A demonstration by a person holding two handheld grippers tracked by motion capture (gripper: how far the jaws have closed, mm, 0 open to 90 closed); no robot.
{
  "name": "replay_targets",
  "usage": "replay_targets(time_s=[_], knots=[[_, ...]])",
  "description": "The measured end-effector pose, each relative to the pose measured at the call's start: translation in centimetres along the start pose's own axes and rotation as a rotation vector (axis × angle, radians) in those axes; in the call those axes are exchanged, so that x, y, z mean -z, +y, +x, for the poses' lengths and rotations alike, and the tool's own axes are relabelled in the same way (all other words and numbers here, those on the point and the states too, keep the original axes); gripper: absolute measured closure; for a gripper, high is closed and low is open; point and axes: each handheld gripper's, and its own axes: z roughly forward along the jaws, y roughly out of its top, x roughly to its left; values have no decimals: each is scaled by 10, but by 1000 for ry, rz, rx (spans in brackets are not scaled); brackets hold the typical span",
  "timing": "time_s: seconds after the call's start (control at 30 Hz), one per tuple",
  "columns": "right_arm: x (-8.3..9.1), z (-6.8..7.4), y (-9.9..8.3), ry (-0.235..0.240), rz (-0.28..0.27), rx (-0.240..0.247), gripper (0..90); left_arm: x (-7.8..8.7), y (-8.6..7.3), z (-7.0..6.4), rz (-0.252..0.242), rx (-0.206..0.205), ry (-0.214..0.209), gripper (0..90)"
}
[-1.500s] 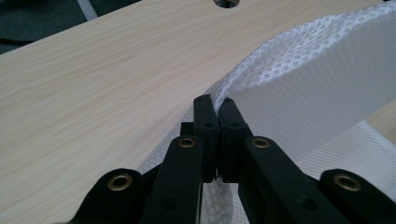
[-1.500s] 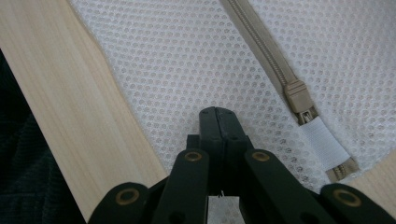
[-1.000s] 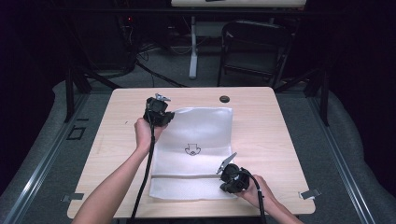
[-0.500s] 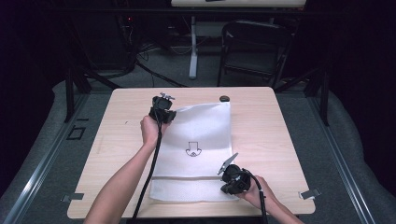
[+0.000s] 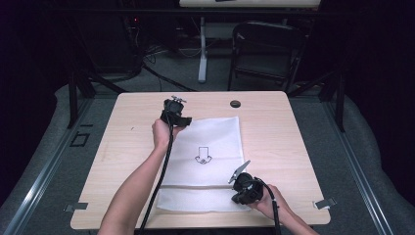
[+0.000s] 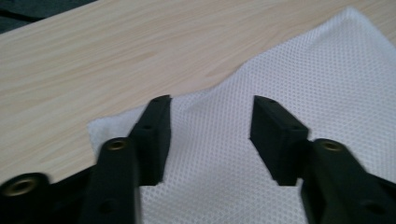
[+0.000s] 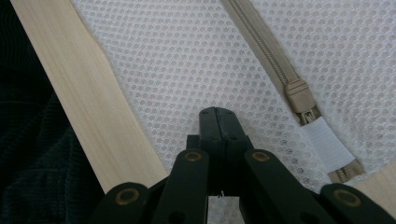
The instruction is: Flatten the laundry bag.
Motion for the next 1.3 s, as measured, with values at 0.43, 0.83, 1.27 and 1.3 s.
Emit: replay_targets(time_s=[0.43, 0.83, 1.27, 1.3], knots=[[23, -6, -4, -1, -97, -41, 742, 31, -12, -4, -89, -40, -137, 154], [37, -28, -8, -24, -153, -119, 250, 55, -48, -37, -101, -146, -258, 97], [45, -46, -6, -53, -197, -158, 187, 75, -86, -77, -105, -219, -379, 57], [45, -47, -6, -62, -195, -152, 190, 76, -88, -79, -106, -228, -382, 57]])
